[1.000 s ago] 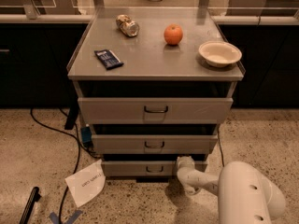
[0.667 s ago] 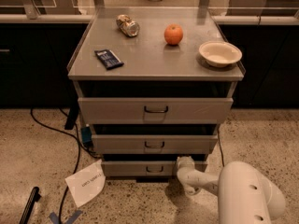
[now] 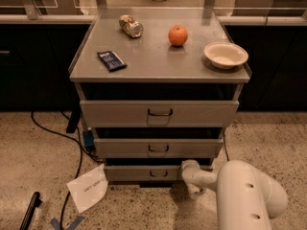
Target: Open bottom drawer
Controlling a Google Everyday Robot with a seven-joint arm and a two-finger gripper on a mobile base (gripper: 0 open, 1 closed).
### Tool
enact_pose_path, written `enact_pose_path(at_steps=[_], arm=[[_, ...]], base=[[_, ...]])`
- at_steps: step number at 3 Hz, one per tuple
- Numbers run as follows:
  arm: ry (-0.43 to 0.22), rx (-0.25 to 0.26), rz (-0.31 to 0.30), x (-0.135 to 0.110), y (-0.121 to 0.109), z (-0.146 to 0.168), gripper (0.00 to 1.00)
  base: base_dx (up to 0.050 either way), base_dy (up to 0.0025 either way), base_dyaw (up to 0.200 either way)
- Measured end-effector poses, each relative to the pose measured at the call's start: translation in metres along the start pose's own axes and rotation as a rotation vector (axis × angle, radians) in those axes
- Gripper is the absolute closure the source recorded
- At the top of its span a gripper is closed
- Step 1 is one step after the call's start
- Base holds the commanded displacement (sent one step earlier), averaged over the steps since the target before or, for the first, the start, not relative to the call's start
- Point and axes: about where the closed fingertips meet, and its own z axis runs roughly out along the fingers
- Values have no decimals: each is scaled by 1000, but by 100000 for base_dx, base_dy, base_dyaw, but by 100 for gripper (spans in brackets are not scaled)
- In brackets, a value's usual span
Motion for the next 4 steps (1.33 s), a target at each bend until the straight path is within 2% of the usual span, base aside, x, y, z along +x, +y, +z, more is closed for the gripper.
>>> enact_pose_path(at_steps=[1, 2, 3, 4], arm=[[100, -33, -87, 1, -1, 12, 100], [125, -42, -99, 4, -1, 11, 100], [188, -44, -66, 18, -9, 9, 100], [323, -59, 25, 49, -26, -8, 100]], base=[[0, 0, 0], [0, 0, 0], [0, 0, 0], [0, 0, 0]])
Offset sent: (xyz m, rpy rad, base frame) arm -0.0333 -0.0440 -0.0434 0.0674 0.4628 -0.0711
